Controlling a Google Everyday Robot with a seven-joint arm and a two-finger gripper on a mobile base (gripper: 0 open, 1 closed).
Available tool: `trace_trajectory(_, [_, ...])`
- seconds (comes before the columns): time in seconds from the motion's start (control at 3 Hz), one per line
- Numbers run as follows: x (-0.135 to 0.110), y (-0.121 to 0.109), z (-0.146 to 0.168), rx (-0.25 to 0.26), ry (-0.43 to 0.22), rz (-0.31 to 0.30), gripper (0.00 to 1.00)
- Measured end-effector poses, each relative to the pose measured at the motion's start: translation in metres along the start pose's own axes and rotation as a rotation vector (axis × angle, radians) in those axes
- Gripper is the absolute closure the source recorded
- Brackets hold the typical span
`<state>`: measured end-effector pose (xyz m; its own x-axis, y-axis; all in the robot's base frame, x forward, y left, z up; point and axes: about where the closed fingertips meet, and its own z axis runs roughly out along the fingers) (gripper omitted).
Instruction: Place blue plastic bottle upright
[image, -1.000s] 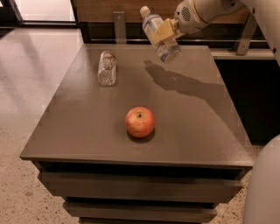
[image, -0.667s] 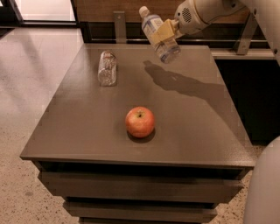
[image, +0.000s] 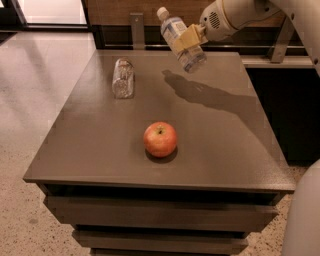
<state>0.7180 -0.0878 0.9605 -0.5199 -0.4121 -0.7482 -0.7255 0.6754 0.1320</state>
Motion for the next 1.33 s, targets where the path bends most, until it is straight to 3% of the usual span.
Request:
trace_trajectory(0.67, [0.015,-0.002,-0.009,-0.060,-0.050,-0.220,1.00])
trace_trajectory(1.0, [0.021,0.000,-0.015,-0.116,-0.104,-0.300,1.00])
trace_trajectory(1.33, [0.027,0.003,-0.016,-0.202,-0.175,-0.348,1.00])
